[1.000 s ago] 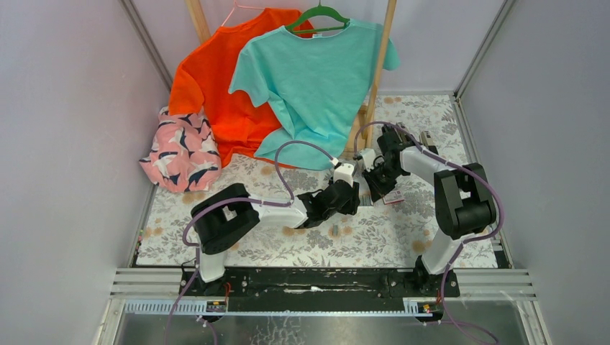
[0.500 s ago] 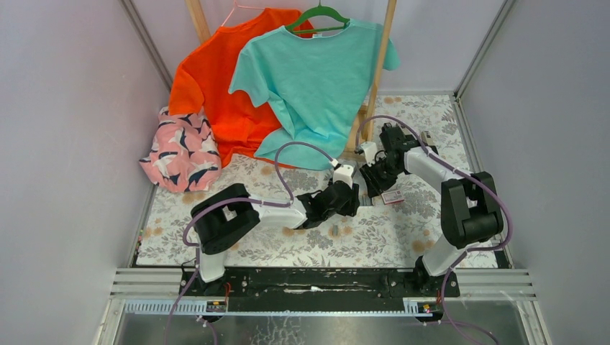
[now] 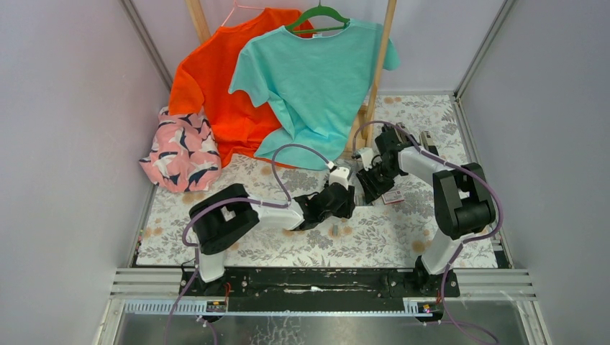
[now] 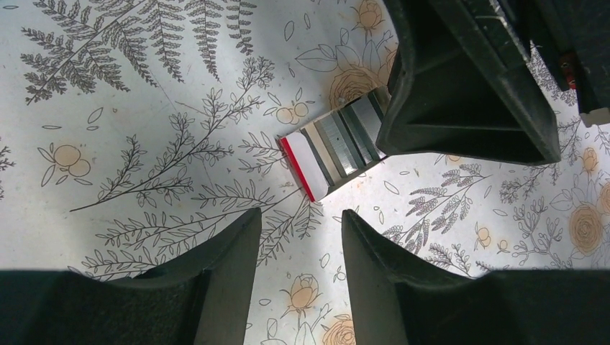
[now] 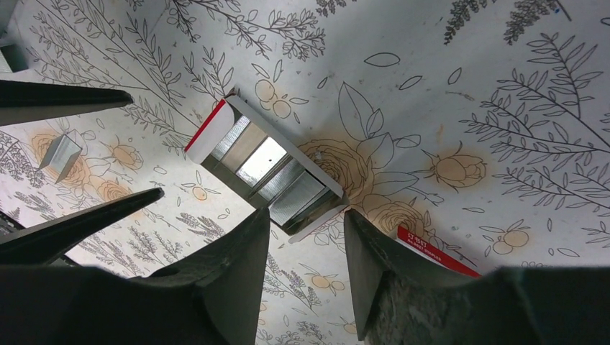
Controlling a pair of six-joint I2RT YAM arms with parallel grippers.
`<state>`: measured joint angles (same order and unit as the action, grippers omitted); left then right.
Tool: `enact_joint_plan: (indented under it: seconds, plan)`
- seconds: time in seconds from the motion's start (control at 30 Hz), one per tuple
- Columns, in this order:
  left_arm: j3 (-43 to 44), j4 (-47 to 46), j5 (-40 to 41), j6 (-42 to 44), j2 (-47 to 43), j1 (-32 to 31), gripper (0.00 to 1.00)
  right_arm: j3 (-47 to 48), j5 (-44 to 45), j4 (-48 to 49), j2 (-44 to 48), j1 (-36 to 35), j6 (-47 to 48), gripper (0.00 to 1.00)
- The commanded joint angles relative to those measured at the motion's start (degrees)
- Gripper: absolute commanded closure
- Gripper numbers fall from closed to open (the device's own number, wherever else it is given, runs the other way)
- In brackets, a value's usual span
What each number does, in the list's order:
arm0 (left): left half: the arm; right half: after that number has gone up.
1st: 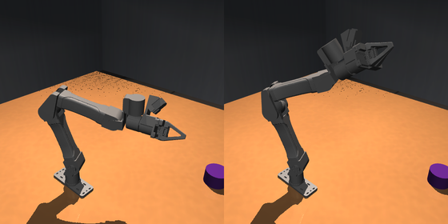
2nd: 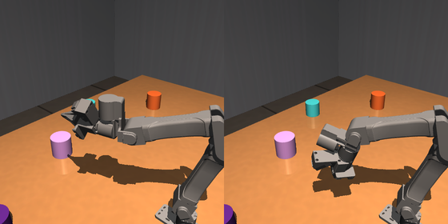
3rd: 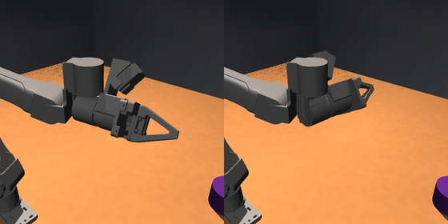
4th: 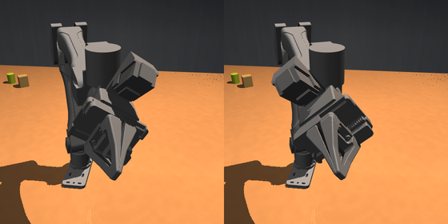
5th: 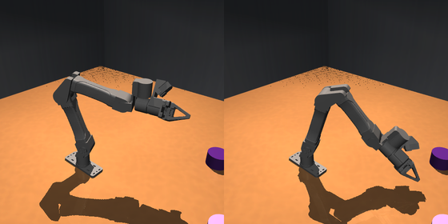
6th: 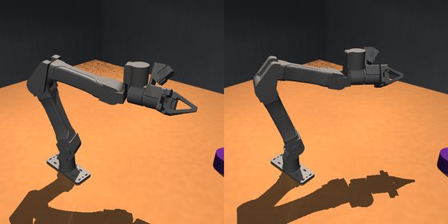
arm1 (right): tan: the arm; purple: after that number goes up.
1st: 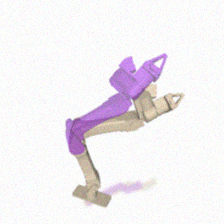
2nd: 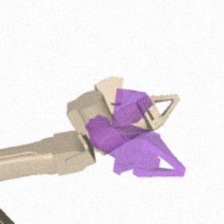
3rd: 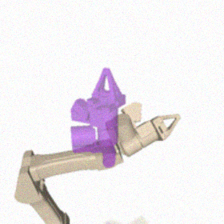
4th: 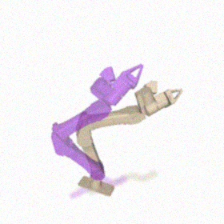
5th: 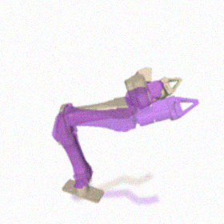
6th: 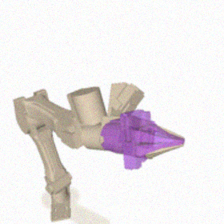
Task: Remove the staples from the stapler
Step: Adjust the staple in the staple box.
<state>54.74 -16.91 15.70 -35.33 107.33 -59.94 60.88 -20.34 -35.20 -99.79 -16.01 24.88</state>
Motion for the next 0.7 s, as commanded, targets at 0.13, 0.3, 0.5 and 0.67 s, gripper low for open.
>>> enact_joint_plan:
  seconds: [0.13, 0.3, 0.5, 0.67]
  plan:
    - [-1.64, -4.06, 0.46, -0.62, -2.44, 0.46, 0.48, 0.65, 0.29, 0.68, 0.04, -0.77, -1.11, 0.51]
    - [-3.28, -3.94, 0.77, 2.37, -4.8, 0.46, 0.5, 0.98, 0.93, 0.61, 0.75, -0.75, -0.69, 0.51]
    - [-12.77, -6.45, -4.54, 14.75, -18.93, 0.51, 0.45, 0.38, 0.65, 1.06, 10.01, -0.75, 1.12, 0.51]
    - [-14.54, 3.25, -7.29, 18.45, -24.89, 0.7, 0.41, 0.18, -6.83, 0.11, 15.61, -0.78, 4.76, 0.51]
